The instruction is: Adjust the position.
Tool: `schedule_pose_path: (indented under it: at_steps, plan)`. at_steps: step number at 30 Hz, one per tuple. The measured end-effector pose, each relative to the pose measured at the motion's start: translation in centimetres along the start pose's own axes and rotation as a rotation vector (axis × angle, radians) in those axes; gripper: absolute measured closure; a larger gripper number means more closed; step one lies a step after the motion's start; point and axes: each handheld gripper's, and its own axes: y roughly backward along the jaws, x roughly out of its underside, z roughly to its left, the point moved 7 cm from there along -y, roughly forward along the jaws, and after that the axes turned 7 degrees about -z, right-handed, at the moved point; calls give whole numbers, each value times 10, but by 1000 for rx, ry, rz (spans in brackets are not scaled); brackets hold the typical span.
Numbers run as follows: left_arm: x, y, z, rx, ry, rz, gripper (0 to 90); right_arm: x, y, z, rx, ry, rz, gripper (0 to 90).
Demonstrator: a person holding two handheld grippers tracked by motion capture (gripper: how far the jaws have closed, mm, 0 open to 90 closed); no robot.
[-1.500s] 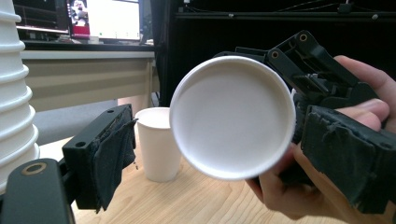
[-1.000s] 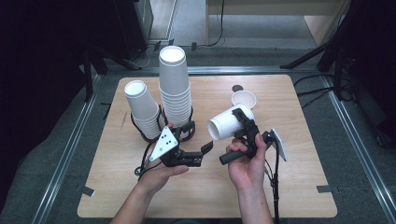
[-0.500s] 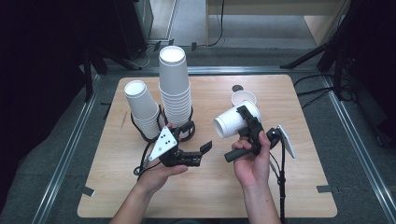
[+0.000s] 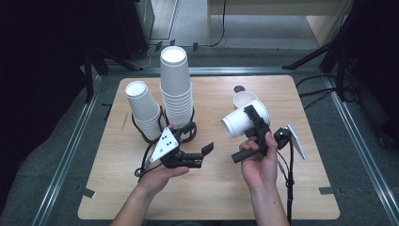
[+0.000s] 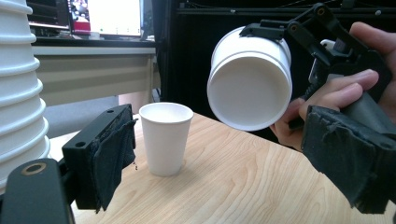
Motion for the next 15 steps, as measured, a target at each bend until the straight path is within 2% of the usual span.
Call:
schedule_pose_path:
  at_steps: [2,3,8,15]
  plan:
    - [0,0,0,0,1,-1,101,-3,2,5,-14,64,-16,146]
    - [0,0,0,0,1,-1,100,-3,2,5,-14,64,-16,146]
    - [0,0,0,-1,0,1,101,-9,4,12,-29,142,-46,148]
    - [0,0,1,0,-1,2,101,-12,5,12,-23,239,-64,149]
